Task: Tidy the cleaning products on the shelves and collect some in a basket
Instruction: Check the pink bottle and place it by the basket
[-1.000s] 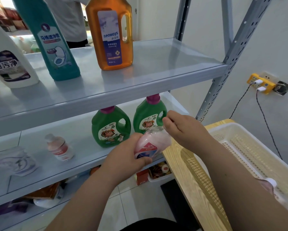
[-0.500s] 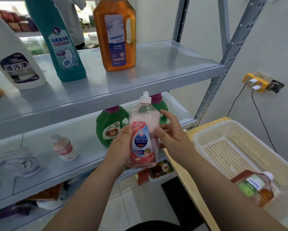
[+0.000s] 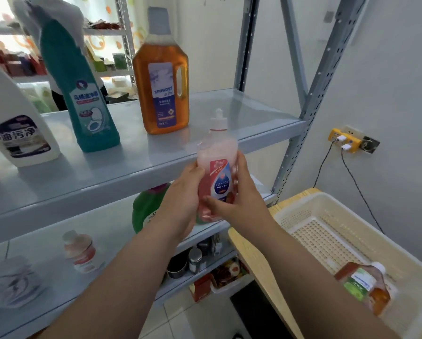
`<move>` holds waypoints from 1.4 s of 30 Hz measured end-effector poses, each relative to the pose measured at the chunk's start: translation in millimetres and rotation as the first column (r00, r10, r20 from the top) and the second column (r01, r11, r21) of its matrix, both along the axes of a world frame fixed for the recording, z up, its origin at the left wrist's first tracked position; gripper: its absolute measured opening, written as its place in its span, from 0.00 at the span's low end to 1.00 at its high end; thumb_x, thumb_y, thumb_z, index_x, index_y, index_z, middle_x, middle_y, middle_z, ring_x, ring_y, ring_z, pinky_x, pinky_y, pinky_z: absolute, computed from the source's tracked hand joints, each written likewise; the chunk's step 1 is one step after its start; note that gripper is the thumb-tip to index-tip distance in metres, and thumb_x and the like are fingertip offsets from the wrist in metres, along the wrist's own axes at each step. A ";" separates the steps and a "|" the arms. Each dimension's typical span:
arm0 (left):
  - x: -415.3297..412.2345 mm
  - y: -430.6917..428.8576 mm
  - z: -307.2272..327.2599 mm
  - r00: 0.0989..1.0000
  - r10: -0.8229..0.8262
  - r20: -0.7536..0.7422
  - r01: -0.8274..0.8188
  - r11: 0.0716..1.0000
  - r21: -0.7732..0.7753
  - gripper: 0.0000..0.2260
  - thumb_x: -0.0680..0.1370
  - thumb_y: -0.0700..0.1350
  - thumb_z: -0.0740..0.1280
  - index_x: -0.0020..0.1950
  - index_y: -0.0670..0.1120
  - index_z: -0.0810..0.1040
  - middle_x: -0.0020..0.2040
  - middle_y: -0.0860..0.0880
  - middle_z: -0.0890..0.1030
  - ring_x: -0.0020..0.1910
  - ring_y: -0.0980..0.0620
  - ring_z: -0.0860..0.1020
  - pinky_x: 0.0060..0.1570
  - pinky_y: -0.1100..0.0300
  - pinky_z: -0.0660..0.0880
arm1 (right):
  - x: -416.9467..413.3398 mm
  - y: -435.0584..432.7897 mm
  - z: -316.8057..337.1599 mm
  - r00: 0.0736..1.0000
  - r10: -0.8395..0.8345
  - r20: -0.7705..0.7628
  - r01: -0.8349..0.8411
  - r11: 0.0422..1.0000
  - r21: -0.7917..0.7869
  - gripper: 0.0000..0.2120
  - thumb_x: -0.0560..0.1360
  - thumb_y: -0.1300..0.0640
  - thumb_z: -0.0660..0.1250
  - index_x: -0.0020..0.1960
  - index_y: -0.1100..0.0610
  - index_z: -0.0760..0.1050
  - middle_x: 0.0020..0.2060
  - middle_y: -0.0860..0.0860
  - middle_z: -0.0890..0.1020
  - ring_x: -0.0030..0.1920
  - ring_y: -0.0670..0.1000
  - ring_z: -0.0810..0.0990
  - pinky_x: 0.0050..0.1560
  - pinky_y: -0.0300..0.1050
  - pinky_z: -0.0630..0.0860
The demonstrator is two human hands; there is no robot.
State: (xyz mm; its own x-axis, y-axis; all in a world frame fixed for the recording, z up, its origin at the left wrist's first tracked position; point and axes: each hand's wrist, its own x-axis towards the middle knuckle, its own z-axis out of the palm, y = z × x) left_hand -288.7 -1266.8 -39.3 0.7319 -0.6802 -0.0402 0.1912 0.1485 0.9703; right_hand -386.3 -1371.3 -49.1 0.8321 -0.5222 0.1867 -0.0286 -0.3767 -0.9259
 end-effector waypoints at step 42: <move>122.3 -72.9 26.2 0.278 -0.514 0.811 -0.601 0.566 0.565 0.26 0.80 0.62 0.51 0.73 0.56 0.72 0.67 0.54 0.77 0.64 0.53 0.74 0.62 0.56 0.71 | 160.5 -180.3 41.7 0.966 -0.225 -0.129 0.155 0.898 -0.412 0.46 0.74 0.40 0.73 0.82 0.53 0.51 0.71 0.54 0.75 0.69 0.57 0.76 0.67 0.60 0.76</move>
State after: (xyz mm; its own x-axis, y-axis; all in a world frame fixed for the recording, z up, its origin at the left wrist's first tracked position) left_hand -166.3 -1339.7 -13.2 0.6425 -0.7353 0.2157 -0.7631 -0.6398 0.0919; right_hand -225.8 -1551.7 -7.4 0.7618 -0.5857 0.2767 -0.2788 -0.6820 -0.6761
